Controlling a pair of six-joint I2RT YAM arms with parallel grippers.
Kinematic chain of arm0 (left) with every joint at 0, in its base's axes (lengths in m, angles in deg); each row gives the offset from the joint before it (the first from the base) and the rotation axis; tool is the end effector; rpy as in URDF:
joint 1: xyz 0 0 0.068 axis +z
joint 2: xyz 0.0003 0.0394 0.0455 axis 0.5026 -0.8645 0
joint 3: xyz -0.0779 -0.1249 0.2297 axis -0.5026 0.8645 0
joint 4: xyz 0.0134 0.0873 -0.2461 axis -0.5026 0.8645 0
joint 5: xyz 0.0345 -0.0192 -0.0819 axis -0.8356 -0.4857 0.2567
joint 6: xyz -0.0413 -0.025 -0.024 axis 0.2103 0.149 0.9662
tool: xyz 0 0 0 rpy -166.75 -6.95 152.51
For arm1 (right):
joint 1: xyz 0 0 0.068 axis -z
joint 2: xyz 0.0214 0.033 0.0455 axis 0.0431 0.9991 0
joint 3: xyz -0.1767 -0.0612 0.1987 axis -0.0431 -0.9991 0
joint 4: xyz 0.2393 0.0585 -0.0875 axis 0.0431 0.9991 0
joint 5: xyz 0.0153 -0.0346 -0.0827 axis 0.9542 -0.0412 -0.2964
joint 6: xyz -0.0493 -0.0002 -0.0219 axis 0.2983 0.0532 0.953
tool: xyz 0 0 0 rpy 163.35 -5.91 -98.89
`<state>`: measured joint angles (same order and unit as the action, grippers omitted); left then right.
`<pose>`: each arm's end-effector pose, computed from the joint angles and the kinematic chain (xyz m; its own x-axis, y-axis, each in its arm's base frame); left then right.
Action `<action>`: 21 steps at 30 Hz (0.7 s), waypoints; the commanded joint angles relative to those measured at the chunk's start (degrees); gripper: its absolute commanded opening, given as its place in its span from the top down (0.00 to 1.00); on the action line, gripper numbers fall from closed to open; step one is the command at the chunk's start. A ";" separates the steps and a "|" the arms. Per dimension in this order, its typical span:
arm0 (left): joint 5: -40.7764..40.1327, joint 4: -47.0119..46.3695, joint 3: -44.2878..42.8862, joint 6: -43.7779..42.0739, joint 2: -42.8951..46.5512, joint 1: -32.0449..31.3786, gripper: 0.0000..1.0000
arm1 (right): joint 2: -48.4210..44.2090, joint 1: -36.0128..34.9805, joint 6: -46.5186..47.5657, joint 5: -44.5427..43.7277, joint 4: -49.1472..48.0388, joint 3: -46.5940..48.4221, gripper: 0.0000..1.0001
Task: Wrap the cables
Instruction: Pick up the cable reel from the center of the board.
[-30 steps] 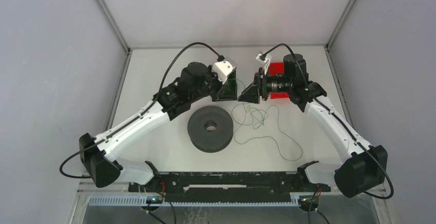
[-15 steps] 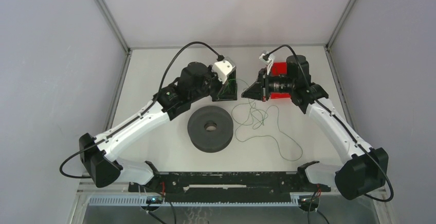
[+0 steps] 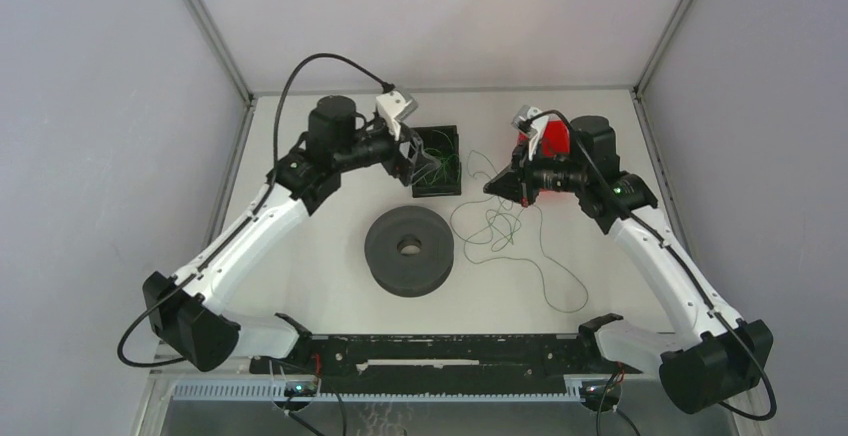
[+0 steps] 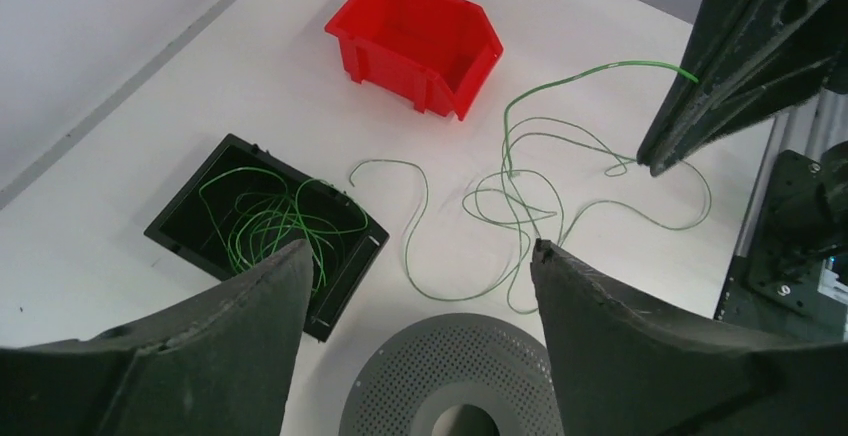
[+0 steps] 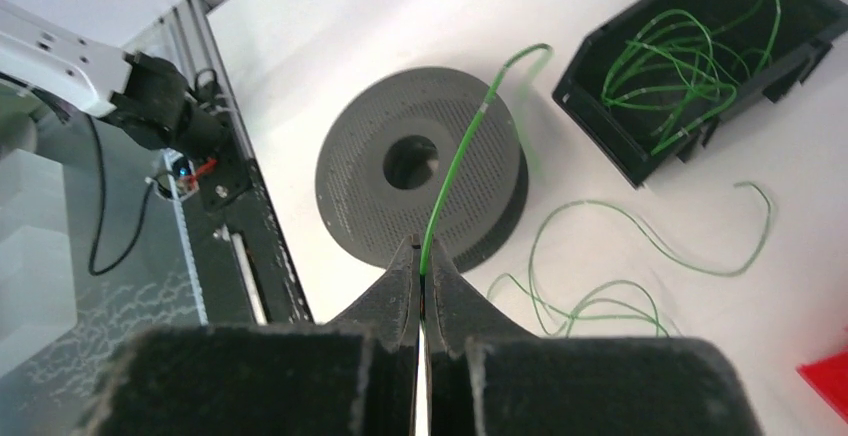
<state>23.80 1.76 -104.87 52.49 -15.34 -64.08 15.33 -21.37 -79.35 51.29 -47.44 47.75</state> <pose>0.2433 -0.1819 0.3917 -0.1768 0.2052 -0.9626 0.8585 0.5105 -0.0489 0.2171 0.1021 0.3590 -0.3938 -0.1695 -0.9034 -0.8585 0.4192 0.2955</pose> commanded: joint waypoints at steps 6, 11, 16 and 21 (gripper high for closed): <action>12.24 12.69 12.62 -20.77 6.94 1.87 0.11 | -5.23 5.97 5.38 -0.95 2.28 -4.56 1.00; 4.84 16.96 20.15 -33.99 7.06 -4.29 0.08 | -7.28 7.18 5.68 -2.44 0.63 -6.79 1.00; -2.14 18.02 21.81 -36.64 1.88 -8.50 0.05 | -8.36 9.00 5.59 -1.38 0.20 -8.24 1.00; -2.98 19.55 20.77 -37.04 -2.35 -10.61 0.00 | -9.07 10.16 5.74 -0.54 0.19 -9.03 1.00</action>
<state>23.12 20.34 -83.67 18.55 -15.89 -73.24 7.57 -11.88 -74.72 49.41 -44.45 39.03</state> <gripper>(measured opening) 0.995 0.008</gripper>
